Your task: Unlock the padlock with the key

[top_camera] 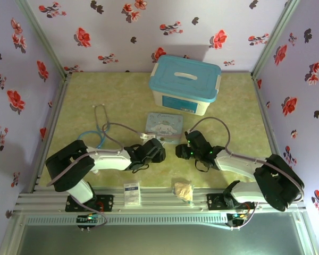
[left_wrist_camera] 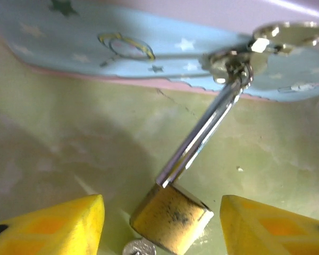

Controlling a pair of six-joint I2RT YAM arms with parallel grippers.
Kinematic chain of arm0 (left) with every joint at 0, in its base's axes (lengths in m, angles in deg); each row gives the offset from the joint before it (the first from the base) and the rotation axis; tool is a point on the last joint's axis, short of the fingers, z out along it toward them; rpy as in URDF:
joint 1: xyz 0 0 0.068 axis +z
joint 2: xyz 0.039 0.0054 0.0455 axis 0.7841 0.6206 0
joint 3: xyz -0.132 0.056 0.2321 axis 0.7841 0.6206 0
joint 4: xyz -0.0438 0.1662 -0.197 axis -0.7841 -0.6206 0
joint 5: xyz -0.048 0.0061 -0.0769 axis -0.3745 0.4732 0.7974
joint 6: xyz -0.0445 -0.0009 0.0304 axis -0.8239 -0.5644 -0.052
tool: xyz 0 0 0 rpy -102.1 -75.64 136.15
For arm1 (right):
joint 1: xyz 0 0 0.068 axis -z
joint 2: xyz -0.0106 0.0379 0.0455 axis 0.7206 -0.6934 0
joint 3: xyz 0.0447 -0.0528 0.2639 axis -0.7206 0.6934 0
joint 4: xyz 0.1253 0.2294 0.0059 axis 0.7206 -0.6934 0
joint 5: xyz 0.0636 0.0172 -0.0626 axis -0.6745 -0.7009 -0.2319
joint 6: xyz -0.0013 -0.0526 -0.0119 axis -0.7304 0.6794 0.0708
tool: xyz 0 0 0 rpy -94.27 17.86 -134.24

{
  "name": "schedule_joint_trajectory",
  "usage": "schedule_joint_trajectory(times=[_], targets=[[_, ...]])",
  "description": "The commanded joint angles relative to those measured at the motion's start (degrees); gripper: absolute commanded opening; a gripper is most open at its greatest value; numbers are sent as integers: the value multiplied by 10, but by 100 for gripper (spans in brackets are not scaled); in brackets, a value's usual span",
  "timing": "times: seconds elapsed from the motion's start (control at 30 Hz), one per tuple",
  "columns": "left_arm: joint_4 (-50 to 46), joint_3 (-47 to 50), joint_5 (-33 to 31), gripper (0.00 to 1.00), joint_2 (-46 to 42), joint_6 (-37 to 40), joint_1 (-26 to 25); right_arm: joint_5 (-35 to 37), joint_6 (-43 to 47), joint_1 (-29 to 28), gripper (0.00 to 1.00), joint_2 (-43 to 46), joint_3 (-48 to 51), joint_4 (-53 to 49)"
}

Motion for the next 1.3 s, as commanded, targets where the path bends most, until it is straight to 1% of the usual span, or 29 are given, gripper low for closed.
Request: schedule_joint_trajectory(times=[0.0, 0.17, 0.27, 0.37, 0.53, 0.6, 0.67, 0.73, 0.8, 0.83, 0.93, 1.07, 1.2, 1.27], targets=[[-15, -15, -29, 62, 16, -20, -2, 17, 7, 0, 48, 4, -8, -10], [-50, -41, -45, 61, 58, -26, 0, 12, 3, 0, 48, 1, 0, -1], [-54, -38, -45, 56, 71, -32, -2, 13, 3, 0, 48, 6, 4, -4], [-68, -29, -49, 53, 60, -35, -7, 14, 5, 0, 48, 15, 8, -10], [-121, -30, -66, 54, 33, -31, -16, 18, 2, 0, 48, 20, 15, -7], [-124, -21, -68, 54, 26, -38, -16, 17, 1, 0, 48, 16, 15, -1], [-104, -11, -64, 55, 21, -33, -16, 12, -1, 0, 48, 11, 16, 9], [-55, 3, -52, 55, 14, 1, -19, 10, -2, 0, 48, 6, 16, 17], [7, 12, -13, 57, 16, 60, -16, 7, -2, 0, 48, 2, 15, 21], [20, 8, 8, 57, 21, 83, -15, 6, -2, 0, 48, 1, 15, 22], [17, -8, 31, 57, 30, 124, -15, 5, 1, 0, 48, 2, 16, 22], [11, -14, 41, 58, 40, 167, -12, 10, -1, 0, 48, 11, 26, 24], [13, -24, 77, 55, 49, 218, -12, 10, -6, 0, 48, 23, 36, 28], [-3, -32, 80, 52, 52, 240, -12, 11, -6, 0, 48, 30, 39, 26]])
